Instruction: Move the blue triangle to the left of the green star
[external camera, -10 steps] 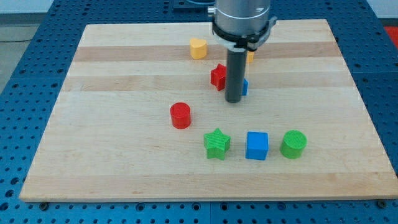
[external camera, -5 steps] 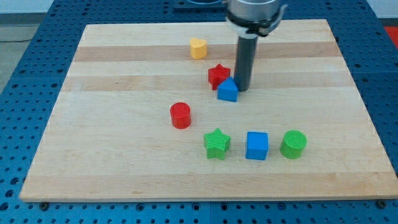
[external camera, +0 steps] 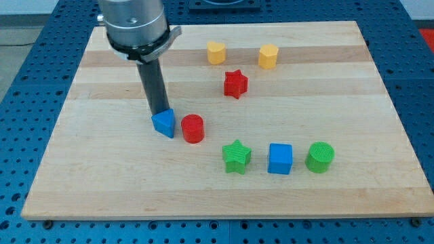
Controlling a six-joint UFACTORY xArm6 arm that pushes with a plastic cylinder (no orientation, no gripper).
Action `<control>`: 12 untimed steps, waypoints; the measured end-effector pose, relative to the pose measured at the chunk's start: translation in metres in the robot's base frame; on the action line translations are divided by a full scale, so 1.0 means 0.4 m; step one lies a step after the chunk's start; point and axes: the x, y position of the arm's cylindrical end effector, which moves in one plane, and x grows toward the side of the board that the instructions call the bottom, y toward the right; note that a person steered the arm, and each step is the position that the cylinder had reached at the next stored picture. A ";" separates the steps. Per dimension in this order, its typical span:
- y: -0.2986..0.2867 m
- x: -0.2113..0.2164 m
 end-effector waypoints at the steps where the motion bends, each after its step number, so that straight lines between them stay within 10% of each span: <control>1: 0.001 0.039; 12: -0.029 0.268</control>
